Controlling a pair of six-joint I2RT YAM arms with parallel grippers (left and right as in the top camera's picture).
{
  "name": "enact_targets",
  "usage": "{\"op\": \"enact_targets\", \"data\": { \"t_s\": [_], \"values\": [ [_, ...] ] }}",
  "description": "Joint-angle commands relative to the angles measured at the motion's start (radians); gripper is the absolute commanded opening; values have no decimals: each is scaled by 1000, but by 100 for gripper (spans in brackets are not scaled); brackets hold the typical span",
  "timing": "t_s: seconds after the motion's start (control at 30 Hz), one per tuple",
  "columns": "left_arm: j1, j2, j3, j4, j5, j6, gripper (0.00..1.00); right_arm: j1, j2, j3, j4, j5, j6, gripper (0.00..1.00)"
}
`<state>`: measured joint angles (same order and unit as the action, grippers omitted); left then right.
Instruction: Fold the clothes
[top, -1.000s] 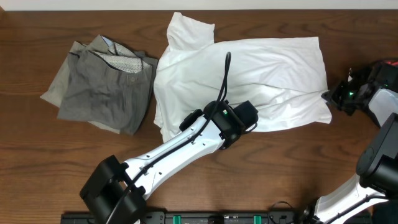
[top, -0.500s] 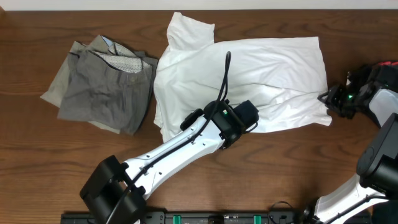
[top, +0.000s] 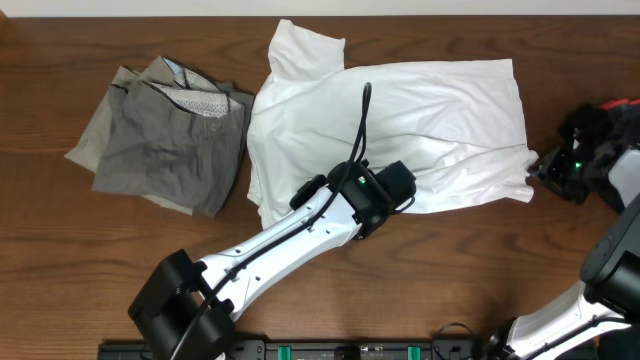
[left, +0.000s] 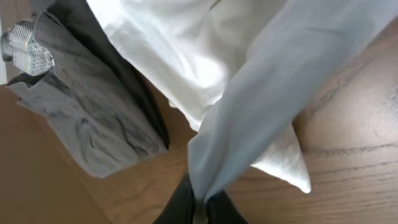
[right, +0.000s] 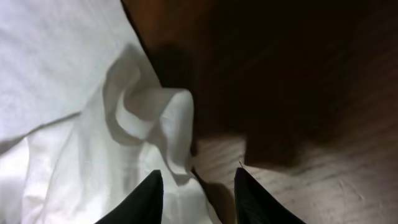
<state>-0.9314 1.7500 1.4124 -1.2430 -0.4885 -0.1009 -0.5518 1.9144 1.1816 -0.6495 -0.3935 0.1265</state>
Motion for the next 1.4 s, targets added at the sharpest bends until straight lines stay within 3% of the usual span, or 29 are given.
{"op": "enact_targets", "data": {
  "t_s": [0.0, 0.4, 0.7, 0.8, 1.0, 1.13, 1.37],
  "values": [
    [5, -20, 13, 9, -25, -4, 6, 10, -4, -2, -20, -28, -24, 35],
    [5, -20, 13, 14, -25, -1, 6, 64, -4, -21, -23, 23, -28, 32],
    [5, -20, 13, 13, -24, -2, 6, 107, -4, -80, 97, 23, -31, 31],
    [5, -20, 13, 14, -24, -2, 6, 108, -4, -80, 104, 0, -31, 26],
    [5, -20, 13, 13, -24, -2, 6, 102, -15, -76, 91, -45, -31, 7],
    [5, -20, 13, 9, -24, -2, 6, 81, -66, -76, 66, -45, -30, 1],
    [5, -20, 13, 2, -25, -2, 6, 34, -256, -76, 47, -44, 39, 1]
  ]
}}
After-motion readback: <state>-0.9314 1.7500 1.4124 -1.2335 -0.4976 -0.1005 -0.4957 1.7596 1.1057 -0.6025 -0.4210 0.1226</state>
